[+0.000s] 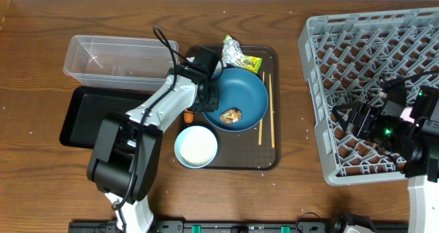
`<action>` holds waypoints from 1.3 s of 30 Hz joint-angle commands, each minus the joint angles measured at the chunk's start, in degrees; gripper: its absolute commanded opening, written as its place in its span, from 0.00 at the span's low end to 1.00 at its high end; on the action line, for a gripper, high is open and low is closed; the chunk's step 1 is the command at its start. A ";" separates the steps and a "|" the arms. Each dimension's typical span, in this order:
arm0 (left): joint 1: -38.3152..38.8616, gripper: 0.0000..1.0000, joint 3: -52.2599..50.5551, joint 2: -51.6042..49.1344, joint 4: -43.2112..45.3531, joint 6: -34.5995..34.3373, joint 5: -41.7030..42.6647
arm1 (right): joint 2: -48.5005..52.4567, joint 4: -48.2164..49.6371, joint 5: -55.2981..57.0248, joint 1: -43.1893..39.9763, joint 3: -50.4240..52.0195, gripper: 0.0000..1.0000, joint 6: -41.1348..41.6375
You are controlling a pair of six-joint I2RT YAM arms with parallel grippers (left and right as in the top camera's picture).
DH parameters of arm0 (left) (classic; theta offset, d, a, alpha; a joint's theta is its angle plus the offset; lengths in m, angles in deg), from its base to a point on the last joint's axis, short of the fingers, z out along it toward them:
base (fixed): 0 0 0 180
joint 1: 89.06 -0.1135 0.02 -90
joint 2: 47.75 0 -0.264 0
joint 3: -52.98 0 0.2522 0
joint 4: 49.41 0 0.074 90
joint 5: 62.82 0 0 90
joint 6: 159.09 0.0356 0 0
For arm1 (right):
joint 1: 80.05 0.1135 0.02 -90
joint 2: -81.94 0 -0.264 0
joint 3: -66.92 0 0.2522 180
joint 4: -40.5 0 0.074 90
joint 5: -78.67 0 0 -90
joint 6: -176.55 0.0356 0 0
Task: Sort waste into correct bins and load items into the dishwasher rack
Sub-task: 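Grasp the rim of the blue bowl with the left gripper, then tip the blue bowl over the black tray to dump the mushroom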
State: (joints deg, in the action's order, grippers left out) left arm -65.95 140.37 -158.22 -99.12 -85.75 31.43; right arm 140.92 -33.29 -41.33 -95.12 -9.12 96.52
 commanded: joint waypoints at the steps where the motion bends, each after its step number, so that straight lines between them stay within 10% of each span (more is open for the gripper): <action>1: 0.17 0.31 -0.33 -1.75 0.33 -0.11 -0.70 | 0.17 -0.04 0.68 0.70 -0.28 0.63 -0.85; 5: 0.15 0.06 -0.33 -3.54 1.11 -0.09 -0.87 | 0.17 -0.07 0.68 0.70 -0.28 0.64 -0.85; 24: -4.02 0.06 0.39 22.58 -15.41 -0.09 -1.84 | 0.17 -0.33 1.31 0.70 -0.28 0.67 -0.85; 32: -12.41 0.06 0.39 37.07 -37.79 -0.90 -22.32 | 0.17 1.11 1.31 0.70 -0.28 0.69 -0.85; 39: -19.50 0.06 0.33 41.09 -49.59 -20.26 -42.49 | 0.17 3.61 1.29 0.70 -0.28 0.69 0.13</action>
State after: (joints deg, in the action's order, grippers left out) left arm -84.13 140.92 -117.02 -147.38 -95.22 1.07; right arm 140.97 -30.14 -39.95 -95.12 -9.12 96.55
